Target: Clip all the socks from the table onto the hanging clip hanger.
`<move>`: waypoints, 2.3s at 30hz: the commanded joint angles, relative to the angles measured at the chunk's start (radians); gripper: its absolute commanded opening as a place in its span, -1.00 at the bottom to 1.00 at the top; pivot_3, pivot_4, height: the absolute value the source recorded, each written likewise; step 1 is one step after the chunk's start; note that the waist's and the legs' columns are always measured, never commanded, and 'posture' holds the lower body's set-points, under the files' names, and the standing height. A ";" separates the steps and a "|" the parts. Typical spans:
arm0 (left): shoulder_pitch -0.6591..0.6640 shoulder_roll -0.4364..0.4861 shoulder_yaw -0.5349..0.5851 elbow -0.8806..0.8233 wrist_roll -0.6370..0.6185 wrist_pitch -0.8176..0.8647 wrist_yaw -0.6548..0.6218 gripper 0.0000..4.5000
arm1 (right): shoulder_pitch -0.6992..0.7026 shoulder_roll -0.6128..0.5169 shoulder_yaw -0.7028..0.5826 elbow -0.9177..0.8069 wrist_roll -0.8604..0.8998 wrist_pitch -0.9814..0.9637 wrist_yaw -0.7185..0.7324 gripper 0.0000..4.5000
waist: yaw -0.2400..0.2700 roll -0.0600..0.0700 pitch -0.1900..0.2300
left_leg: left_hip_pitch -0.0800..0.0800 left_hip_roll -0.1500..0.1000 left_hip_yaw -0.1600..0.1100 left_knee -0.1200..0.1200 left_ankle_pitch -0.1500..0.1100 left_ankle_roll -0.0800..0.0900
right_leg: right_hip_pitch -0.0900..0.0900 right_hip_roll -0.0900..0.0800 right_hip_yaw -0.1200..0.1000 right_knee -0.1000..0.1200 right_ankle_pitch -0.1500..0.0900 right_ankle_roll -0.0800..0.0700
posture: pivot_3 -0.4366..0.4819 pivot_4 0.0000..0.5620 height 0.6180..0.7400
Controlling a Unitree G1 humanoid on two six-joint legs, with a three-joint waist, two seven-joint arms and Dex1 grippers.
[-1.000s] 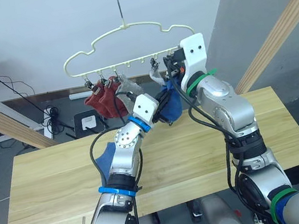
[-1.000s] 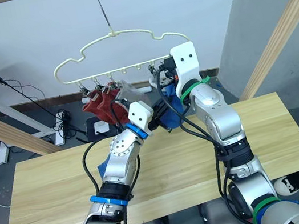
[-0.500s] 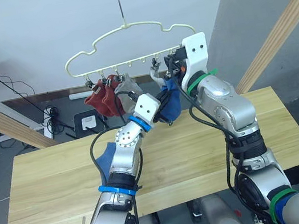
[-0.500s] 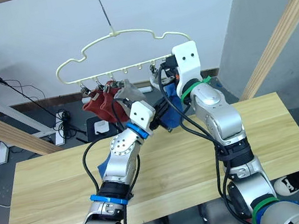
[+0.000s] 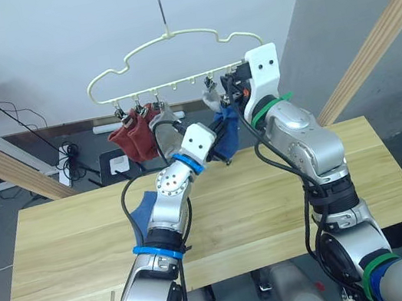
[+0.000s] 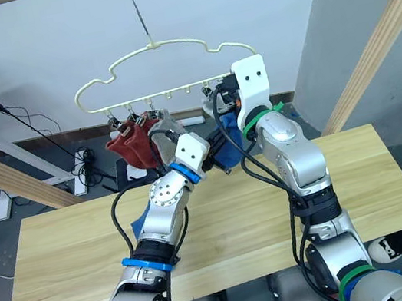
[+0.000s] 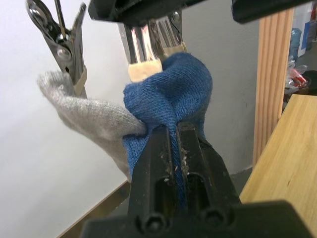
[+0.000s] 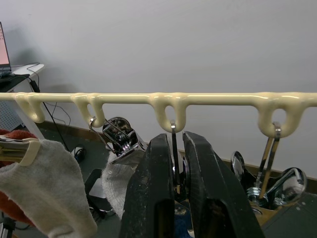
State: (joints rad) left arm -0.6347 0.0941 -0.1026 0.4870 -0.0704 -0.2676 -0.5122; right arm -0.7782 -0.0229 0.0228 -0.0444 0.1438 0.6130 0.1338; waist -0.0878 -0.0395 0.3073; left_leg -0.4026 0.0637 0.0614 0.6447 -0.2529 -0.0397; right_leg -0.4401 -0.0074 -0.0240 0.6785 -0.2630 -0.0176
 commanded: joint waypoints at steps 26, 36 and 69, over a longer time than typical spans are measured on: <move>-0.041 -0.038 0.026 -0.010 -0.051 0.000 -0.011 -1.00 | 0.105 -0.065 -0.037 -0.371 0.135 0.234 0.057 0.97 | -0.003 0.000 0.000 | -0.004 0.000 0.000 0.000 0.000 0.001 | -0.002 0.000 0.000 -0.001 0.000 0.001 | -0.53 0.11 1.00; -0.028 -0.040 0.034 -0.056 -0.096 0.064 -0.047 -0.05 | 0.177 -0.146 -0.040 -0.498 0.173 0.275 0.077 1.00 | -0.007 0.000 0.000 | -0.004 0.000 -0.001 0.000 0.000 0.001 | -0.003 0.000 -0.001 -0.001 -0.003 0.005 | -0.53 0.12 1.00; 0.055 0.267 0.095 -0.622 -0.413 0.668 -0.276 0.54 | 0.117 -0.102 0.006 -0.229 -0.031 0.010 -0.055 0.14 | -0.010 0.000 0.000 | -0.003 0.000 0.000 0.000 0.002 -0.004 | -0.003 0.001 0.002 0.000 0.000 0.001 | -0.43 0.05 1.00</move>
State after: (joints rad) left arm -0.5749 0.3574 -0.0122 -0.0879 -0.4728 0.4091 -0.7819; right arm -0.6466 -0.1298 0.0315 -0.2578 0.1245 0.6531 0.0858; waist -0.0974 -0.0399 0.3077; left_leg -0.4054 0.0637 0.0614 0.6450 -0.2510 -0.0432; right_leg -0.4430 -0.0067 -0.0225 0.6786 -0.2634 -0.0162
